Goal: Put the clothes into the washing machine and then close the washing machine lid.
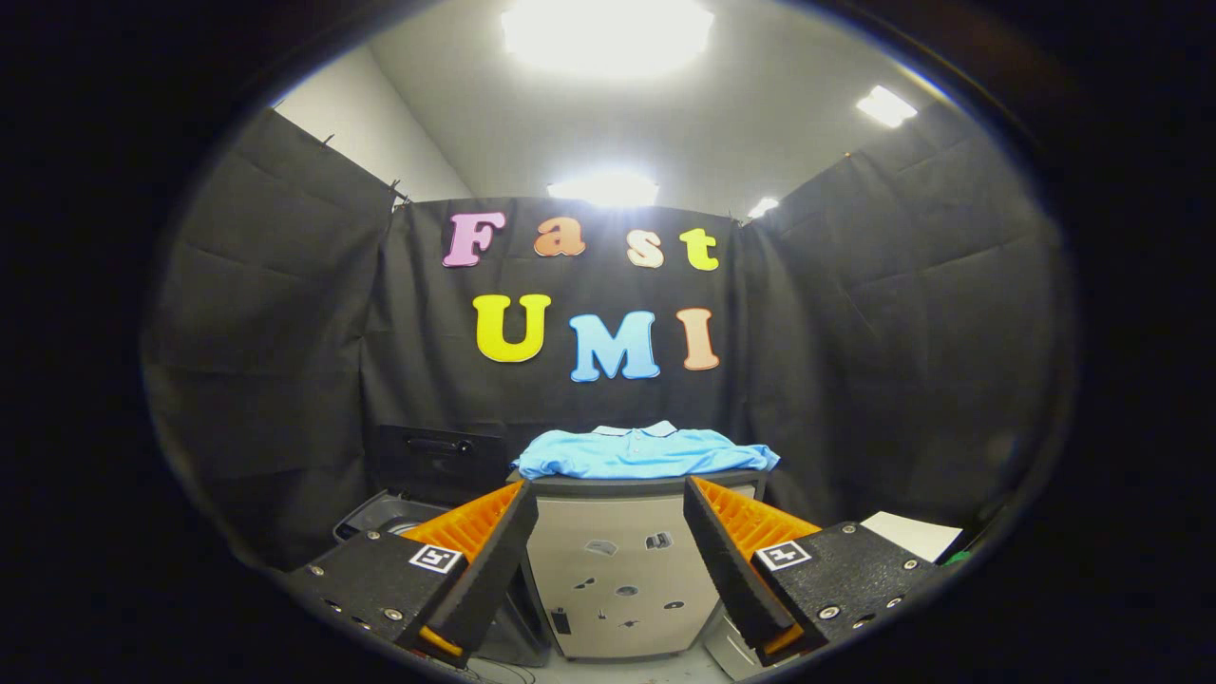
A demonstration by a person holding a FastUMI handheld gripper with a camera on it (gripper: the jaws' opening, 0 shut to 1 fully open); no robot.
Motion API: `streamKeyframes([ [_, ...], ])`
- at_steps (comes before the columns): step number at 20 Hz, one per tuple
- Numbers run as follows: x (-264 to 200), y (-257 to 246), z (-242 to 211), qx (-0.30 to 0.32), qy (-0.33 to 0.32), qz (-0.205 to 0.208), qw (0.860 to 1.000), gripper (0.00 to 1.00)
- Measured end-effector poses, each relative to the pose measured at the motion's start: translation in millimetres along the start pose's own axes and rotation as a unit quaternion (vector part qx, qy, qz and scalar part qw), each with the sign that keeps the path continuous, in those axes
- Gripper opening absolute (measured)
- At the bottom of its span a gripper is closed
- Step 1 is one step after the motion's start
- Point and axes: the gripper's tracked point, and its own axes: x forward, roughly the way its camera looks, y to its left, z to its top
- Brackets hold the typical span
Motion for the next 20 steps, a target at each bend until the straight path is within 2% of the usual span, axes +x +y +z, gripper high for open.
streamKeyframes([
  [9, 17, 6, 21, -0.006, -0.005, -0.002, 1.0, 0.97],
  [20, 106, -5, 44, 0.001, 0.002, -0.004, 1.0, 0.96],
])
